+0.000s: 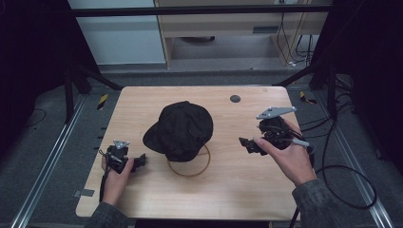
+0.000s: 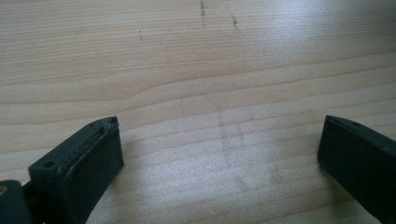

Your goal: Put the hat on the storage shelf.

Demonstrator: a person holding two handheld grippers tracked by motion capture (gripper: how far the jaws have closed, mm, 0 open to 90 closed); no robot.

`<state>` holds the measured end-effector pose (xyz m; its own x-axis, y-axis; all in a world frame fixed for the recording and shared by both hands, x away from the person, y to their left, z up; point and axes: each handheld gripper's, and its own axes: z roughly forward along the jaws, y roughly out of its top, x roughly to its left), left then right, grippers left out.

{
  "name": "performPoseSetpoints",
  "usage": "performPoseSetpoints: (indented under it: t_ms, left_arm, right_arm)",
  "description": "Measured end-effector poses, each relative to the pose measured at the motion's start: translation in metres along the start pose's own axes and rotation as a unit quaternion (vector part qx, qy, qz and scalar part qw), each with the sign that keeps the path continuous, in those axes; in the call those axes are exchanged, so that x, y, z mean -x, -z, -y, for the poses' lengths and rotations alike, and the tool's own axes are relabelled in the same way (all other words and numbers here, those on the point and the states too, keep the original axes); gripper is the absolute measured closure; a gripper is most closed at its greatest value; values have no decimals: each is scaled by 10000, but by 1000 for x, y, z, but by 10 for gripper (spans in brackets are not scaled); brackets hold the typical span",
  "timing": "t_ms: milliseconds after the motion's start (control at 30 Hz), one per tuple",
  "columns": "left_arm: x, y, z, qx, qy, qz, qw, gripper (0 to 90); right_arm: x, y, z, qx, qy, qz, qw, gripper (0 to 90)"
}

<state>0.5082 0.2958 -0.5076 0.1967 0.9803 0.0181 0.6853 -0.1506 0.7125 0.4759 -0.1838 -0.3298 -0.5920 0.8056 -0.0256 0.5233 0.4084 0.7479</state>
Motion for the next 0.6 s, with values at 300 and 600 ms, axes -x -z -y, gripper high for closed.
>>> performPoseSetpoints:
  t_ms: [300,600]
  left_arm:
    - [0,0,0,1,2,0,10000,0]
    - [0,0,0,1,3,0,10000,0]
  right_arm:
    - [2,-19,28,-174,-167,41,9997,97]
    - [4,-72,82,-384,-598,243,9972,129]
